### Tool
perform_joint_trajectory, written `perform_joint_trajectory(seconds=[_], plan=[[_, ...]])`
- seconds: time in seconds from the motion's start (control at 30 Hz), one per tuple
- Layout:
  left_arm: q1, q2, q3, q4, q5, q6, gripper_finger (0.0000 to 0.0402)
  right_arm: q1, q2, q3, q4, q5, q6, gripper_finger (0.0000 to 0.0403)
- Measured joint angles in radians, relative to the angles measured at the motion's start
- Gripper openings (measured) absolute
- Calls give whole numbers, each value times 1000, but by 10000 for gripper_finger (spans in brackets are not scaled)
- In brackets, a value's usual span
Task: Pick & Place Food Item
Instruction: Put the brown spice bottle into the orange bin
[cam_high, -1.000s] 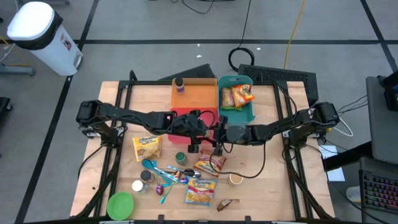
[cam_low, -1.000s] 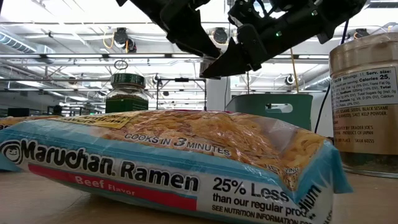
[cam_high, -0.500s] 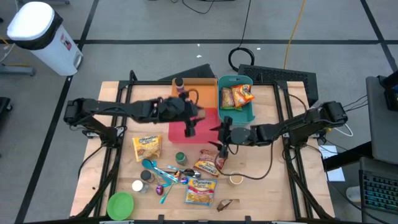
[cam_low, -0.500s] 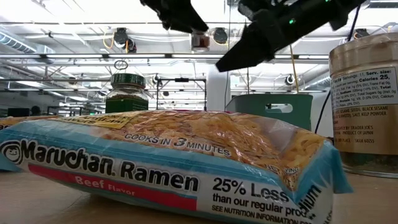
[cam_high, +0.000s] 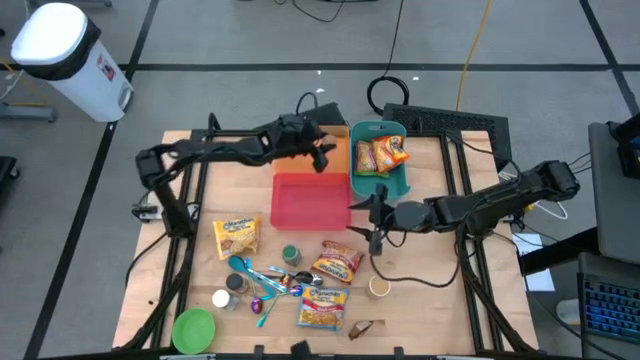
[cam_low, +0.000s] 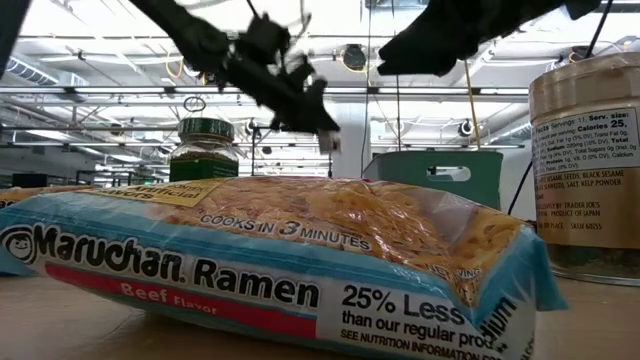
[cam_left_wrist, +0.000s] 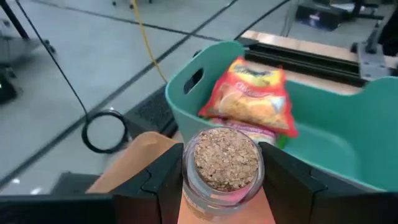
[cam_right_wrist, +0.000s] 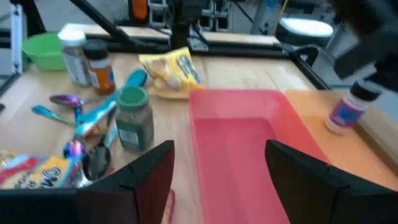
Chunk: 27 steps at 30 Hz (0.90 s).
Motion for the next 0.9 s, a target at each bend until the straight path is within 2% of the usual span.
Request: perform_joint_trajectory(seconds=[0.17,0.37,0.6,0.73,0.8,0.9], plan=[[41,134,50,62,58,-71,183,-5,-5,-7,5,1,15,242],[45,251,138,43,54,-87,183,-5,-5,-7,5,1,12,238],[62,322,196,8,41,-137,183,-5,-5,-7,1,1,11,238],[71,336,197,-7,-32,-151,183,-5,-5,-7,1,1,7,238],[78,340,197,-13,0,-158,183,-5,-5,-7,1,1,7,238],[79,340,197,-8,-3,-170,189,-5,-5,-7,1,1,7,238]])
